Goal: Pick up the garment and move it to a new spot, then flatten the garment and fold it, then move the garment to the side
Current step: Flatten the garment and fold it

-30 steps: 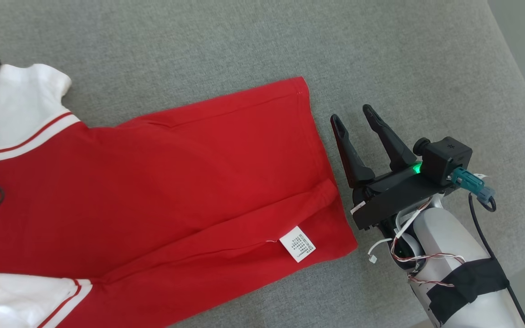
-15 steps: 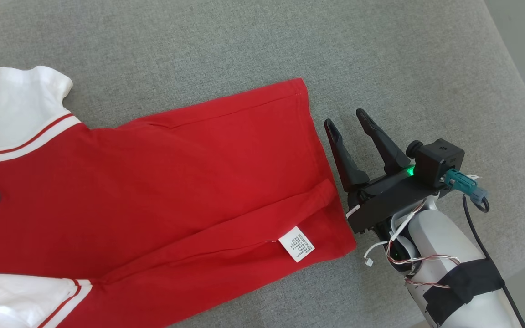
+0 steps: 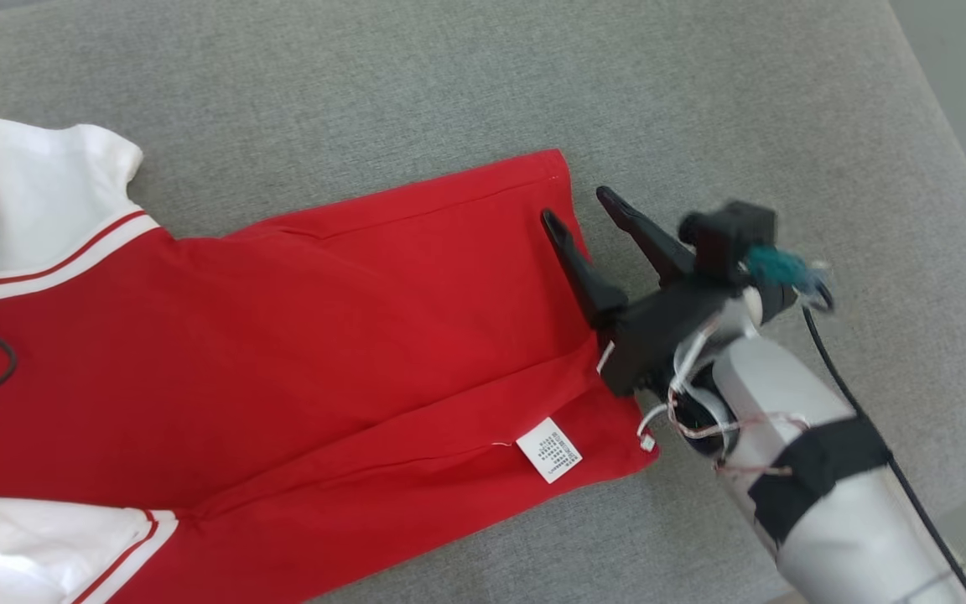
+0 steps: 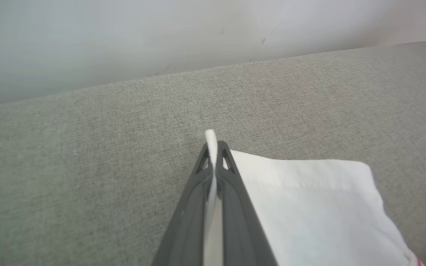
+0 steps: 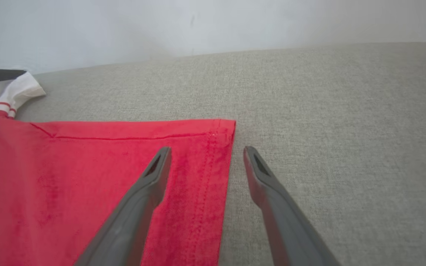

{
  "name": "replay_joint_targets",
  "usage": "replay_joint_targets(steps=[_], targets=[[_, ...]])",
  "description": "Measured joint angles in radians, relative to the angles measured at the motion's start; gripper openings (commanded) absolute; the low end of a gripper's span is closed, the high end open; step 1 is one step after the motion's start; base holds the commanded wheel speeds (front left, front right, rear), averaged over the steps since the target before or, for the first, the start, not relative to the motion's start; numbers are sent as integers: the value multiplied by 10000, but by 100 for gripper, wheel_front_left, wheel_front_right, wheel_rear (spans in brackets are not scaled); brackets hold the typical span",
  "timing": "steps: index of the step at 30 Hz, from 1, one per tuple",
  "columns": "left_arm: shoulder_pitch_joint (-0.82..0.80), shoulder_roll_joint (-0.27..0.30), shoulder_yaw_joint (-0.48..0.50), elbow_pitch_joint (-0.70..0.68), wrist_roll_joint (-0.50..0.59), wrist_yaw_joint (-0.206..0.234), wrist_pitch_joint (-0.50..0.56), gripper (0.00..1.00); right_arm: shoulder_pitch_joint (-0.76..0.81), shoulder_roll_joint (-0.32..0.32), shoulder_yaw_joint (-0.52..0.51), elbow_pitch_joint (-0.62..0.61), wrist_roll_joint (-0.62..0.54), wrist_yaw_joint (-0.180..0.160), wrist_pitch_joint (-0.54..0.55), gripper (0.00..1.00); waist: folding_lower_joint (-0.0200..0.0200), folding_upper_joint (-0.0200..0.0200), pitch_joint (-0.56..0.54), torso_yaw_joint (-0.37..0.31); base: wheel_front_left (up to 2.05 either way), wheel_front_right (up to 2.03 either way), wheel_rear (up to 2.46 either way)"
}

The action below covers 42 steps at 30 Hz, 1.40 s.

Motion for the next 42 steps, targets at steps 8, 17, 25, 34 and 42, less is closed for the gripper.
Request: replay_joint_targets(steps=[8,17,25,34,42], targets=[[-221,-48,-332,-234,-79,0,-305,0,-1406,38,349,1609,439,0,389,100,0,0,-19,281,0,0,0],[-417,-92,-679,-370,-261,0,-495,0,-2426,50,1244,3283,1396,0,527,71,0,0,21,519,0,0,0],[-511,-115,-982,-408,-556,0,-782,0,-2815,54,2190,3785,2299,0,182,0,0,0,25,642,0,0,0],[-583,-171,-1081,-627,-788,0,-1814,0,-3480,54,2374,4426,2638,0,-849,0,0,0,-172,920,0,0,0],[108,-75,-1327,-1659,-1189,0,-2821,0,-2796,-228,2800,3914,3306,0,-953,0,0,1,-473,1288,0,0,0]])
